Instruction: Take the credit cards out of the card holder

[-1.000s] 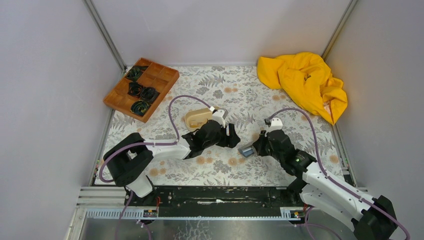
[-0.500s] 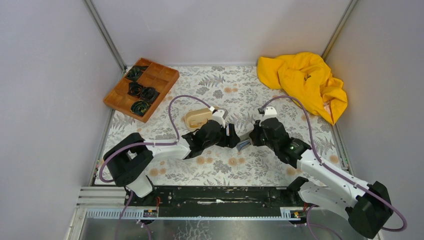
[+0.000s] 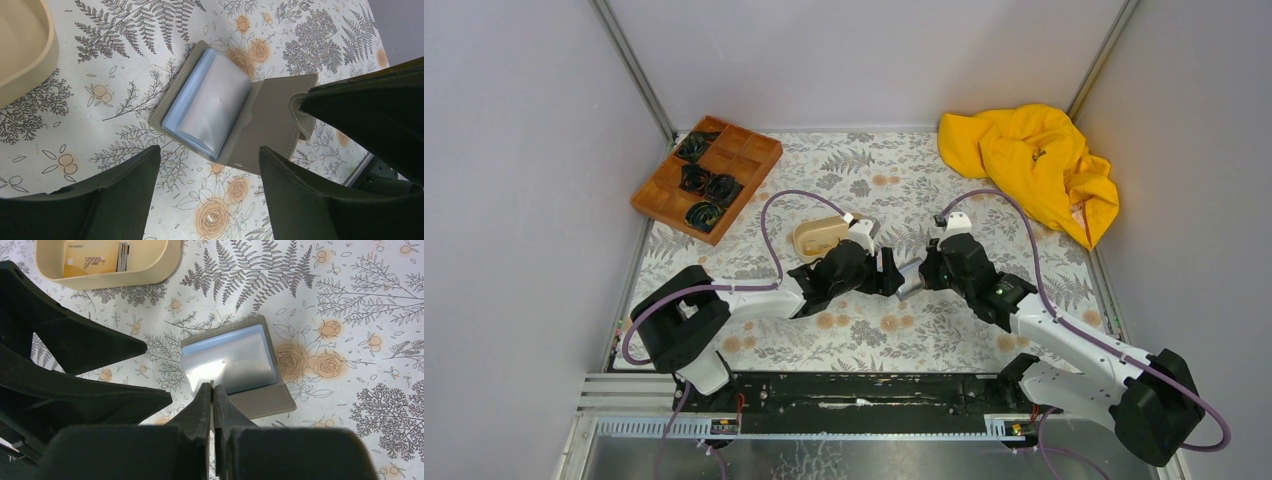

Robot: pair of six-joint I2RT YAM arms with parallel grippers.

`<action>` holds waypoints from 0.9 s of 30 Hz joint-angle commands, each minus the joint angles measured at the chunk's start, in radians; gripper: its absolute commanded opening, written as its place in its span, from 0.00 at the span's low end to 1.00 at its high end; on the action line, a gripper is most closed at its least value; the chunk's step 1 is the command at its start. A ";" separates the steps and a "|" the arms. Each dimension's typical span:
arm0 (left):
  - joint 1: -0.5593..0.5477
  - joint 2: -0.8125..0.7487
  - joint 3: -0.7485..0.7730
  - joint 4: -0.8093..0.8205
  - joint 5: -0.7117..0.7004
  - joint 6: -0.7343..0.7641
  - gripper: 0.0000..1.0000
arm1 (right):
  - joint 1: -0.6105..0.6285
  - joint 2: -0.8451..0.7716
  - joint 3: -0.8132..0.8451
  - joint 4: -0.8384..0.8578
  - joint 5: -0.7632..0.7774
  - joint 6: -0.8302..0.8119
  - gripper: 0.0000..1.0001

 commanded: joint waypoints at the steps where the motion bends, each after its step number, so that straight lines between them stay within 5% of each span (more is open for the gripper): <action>1: 0.003 -0.016 0.030 0.026 -0.012 0.025 0.80 | 0.007 0.004 0.026 0.016 -0.005 -0.017 0.00; 15: 0.004 -0.002 0.033 0.029 0.000 0.016 0.80 | 0.007 -0.085 -0.180 0.000 -0.040 0.117 0.00; 27: 0.003 0.013 0.039 0.030 0.020 0.013 0.80 | 0.007 0.082 -0.134 -0.020 0.004 0.124 0.00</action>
